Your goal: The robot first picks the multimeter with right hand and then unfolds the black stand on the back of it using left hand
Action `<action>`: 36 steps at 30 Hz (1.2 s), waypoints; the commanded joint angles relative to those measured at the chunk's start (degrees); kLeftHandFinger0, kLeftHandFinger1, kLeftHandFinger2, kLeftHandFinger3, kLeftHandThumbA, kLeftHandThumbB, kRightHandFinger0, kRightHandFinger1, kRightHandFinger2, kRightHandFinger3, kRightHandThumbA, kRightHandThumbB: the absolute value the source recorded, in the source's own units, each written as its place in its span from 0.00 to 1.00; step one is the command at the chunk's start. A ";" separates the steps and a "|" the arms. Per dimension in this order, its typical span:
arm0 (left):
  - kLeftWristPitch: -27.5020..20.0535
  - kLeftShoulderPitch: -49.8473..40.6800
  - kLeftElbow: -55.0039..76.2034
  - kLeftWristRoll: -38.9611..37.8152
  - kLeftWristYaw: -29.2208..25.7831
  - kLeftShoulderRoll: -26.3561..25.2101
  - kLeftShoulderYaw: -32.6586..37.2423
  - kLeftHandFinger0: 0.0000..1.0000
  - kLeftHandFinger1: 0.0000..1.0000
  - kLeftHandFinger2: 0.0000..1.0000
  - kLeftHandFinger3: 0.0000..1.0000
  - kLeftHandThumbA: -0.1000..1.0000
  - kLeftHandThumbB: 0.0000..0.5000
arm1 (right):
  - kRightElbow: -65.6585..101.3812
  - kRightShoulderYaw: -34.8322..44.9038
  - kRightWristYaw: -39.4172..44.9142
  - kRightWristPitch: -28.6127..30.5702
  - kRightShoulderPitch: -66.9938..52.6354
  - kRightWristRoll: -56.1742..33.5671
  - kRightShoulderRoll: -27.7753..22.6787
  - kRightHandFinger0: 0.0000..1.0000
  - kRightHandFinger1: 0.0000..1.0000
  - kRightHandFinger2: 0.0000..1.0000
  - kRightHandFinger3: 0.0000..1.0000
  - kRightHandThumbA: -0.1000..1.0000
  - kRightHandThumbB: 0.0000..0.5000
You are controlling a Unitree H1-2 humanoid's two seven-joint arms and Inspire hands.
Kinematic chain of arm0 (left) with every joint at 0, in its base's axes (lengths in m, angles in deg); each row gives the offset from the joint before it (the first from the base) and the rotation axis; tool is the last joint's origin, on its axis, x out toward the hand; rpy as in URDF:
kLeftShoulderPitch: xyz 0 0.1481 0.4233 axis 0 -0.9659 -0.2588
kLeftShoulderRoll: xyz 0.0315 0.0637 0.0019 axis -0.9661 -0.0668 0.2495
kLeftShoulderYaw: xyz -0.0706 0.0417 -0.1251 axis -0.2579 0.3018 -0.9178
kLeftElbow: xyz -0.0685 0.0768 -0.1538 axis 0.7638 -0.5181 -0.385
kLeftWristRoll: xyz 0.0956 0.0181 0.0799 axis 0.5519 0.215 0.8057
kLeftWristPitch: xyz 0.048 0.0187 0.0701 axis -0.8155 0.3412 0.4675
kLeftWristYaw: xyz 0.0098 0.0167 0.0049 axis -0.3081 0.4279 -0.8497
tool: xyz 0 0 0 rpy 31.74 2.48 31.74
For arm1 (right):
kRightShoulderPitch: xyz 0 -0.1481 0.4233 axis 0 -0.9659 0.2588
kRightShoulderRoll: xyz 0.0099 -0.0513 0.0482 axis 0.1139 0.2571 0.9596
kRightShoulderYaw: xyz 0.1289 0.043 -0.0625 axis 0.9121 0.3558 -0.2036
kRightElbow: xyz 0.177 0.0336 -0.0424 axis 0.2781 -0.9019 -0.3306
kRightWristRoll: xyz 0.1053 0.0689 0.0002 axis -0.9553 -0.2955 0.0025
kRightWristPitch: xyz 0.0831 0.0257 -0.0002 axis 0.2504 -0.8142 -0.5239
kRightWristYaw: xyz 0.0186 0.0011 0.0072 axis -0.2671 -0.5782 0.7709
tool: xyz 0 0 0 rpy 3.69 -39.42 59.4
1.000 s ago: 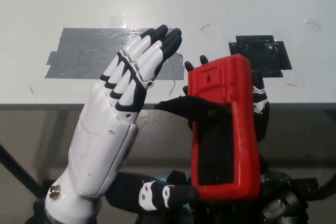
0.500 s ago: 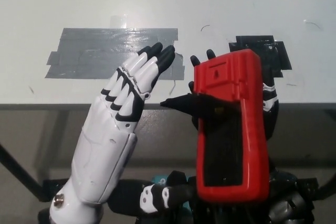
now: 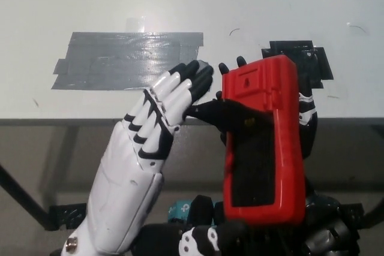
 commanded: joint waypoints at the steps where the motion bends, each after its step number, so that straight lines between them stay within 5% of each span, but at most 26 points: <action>1: -4.49 0.56 0.26 -4.25 -3.59 0.80 0.84 1.00 1.00 1.00 1.00 0.86 0.49 | 1.76 0.00 3.32 1.82 1.65 -2.52 3.40 0.00 0.01 0.58 0.12 0.00 0.33; 3: -4.69 0.53 0.19 -4.39 -3.57 0.84 0.76 1.00 1.00 1.00 1.00 0.86 0.49 | 1.76 -0.01 3.34 1.83 1.65 -2.52 3.39 0.00 0.01 0.64 0.14 0.00 0.33; 4: -3.58 0.20 0.69 -4.24 -2.98 1.11 0.78 1.00 0.88 0.90 1.00 0.90 0.48 | 2.16 0.02 3.68 2.65 1.97 -1.12 3.50 0.00 0.00 0.55 0.12 0.00 0.35; 6: -2.87 0.03 0.92 -4.60 -2.49 1.09 0.79 1.00 0.84 0.86 1.00 0.90 0.48 | 2.46 0.04 3.71 3.09 2.17 -0.33 3.54 0.00 0.01 0.54 0.13 0.00 0.36; 10: -2.70 -0.17 0.92 -5.60 -2.39 1.00 0.79 1.00 0.78 0.81 1.00 0.89 0.47 | 2.92 0.03 3.01 3.35 2.19 -0.38 3.47 0.00 0.15 0.61 0.19 0.00 0.39; 11: -3.02 -0.22 0.58 -6.27 -2.76 1.00 0.72 1.00 0.68 0.74 1.00 0.90 0.45 | 3.04 0.09 3.06 3.43 2.27 -1.08 3.62 0.00 0.17 0.61 0.20 0.00 0.36; 12: -3.43 -0.71 -0.14 -7.33 -3.66 1.27 0.60 1.00 0.56 0.63 1.00 0.92 0.46 | 3.46 0.21 3.34 3.63 2.32 -2.32 3.98 0.00 0.11 0.55 0.23 0.00 0.34; 14: -3.48 -1.03 -0.26 -7.29 -3.75 1.48 0.48 1.00 0.48 0.56 1.00 0.93 0.45 | 3.73 0.07 3.28 3.79 2.27 -1.92 3.90 0.00 0.00 0.47 0.26 0.00 0.34; 16: -3.57 -1.06 -0.28 -7.37 -3.64 1.57 0.39 1.00 0.47 0.55 1.00 0.93 0.46 | 3.74 0.02 3.26 3.86 2.27 -1.94 3.86 0.00 0.00 0.46 0.27 0.00 0.33; 17: -2.27 -1.28 -0.36 -6.88 -3.43 2.30 0.17 1.00 0.40 0.43 1.00 1.00 0.46 | 4.48 -0.23 2.94 2.99 2.24 -3.32 3.34 0.00 0.00 0.38 0.25 0.00 0.35; 19: -2.19 -1.20 -0.34 -6.73 -3.20 2.44 0.00 1.00 0.37 0.40 1.00 1.00 0.47 | 4.55 -0.25 2.89 2.90 2.21 -3.67 3.30 0.00 0.00 0.27 0.16 0.00 0.36; 21: -2.28 -1.24 -0.35 -6.78 -3.05 2.57 -0.12 1.00 0.37 0.40 1.00 1.00 0.47 | 4.58 -0.28 2.84 2.92 2.21 -3.72 3.28 0.00 0.00 0.25 0.14 0.00 0.36; 22: -0.58 -1.14 -0.31 -6.85 -2.60 2.95 -0.41 1.00 0.47 0.49 1.00 1.00 0.51 | 5.55 -0.54 2.76 2.96 1.94 -4.70 3.65 0.00 0.00 0.33 0.13 0.00 0.34; 24: -0.63 -1.02 -0.63 -6.12 -2.53 3.07 -0.64 1.00 0.50 0.52 1.00 1.00 0.50 | 5.86 -0.59 2.56 2.91 1.87 -5.51 3.68 0.00 0.06 0.55 0.16 0.00 0.34; 26: -0.85 -0.87 -0.95 -6.26 -2.45 2.88 -0.85 1.00 0.51 0.54 1.00 1.00 0.49 | 5.93 -0.62 2.55 3.02 1.97 -5.60 3.62 0.00 0.10 0.63 0.19 0.00 0.35; 31: -1.98 -0.48 -1.38 -6.18 -2.68 2.48 -1.25 1.00 0.53 0.58 1.00 0.99 0.47 | 6.01 -0.72 3.24 3.38 2.29 -4.60 3.35 0.00 0.11 0.62 0.19 0.00 0.33; 32: -5.32 -0.48 -1.46 -4.67 -5.10 3.00 -2.09 1.00 0.63 0.69 1.00 0.96 0.47 | 6.06 -0.63 3.47 3.55 2.47 -3.43 2.90 0.00 0.07 0.58 0.21 0.00 0.34; 36: -7.53 1.84 -0.60 -6.07 -6.45 2.71 -3.60 1.00 0.71 0.80 1.00 0.92 0.52 | 6.08 -0.44 2.56 3.34 2.68 -3.64 2.59 0.00 0.00 0.37 0.13 0.00 0.37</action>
